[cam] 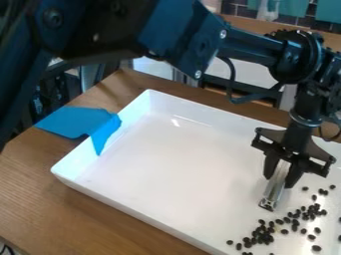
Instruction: Sweep into pile
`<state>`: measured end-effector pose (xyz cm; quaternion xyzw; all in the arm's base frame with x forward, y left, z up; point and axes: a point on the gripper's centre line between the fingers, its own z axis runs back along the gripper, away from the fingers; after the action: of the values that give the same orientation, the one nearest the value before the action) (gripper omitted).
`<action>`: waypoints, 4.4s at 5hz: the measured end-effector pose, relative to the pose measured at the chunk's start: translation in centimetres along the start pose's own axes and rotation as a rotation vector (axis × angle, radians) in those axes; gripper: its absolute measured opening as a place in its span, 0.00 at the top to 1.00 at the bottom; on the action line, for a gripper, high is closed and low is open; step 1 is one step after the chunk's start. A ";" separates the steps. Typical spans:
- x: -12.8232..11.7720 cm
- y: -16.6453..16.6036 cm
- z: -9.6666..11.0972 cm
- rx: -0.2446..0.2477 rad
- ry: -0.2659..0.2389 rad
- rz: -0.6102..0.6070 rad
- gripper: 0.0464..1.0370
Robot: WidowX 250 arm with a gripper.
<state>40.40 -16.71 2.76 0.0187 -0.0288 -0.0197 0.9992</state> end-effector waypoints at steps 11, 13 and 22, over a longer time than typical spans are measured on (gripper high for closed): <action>-8.6 3.8 -0.2 0.095 -0.044 -0.050 0.67; -7.4 2.9 -0.5 0.096 -0.063 -0.008 0.67; -4.6 10.3 4.7 0.014 -0.041 0.115 0.67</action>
<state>35.90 -6.41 7.63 0.0234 -0.0507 0.0375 0.9977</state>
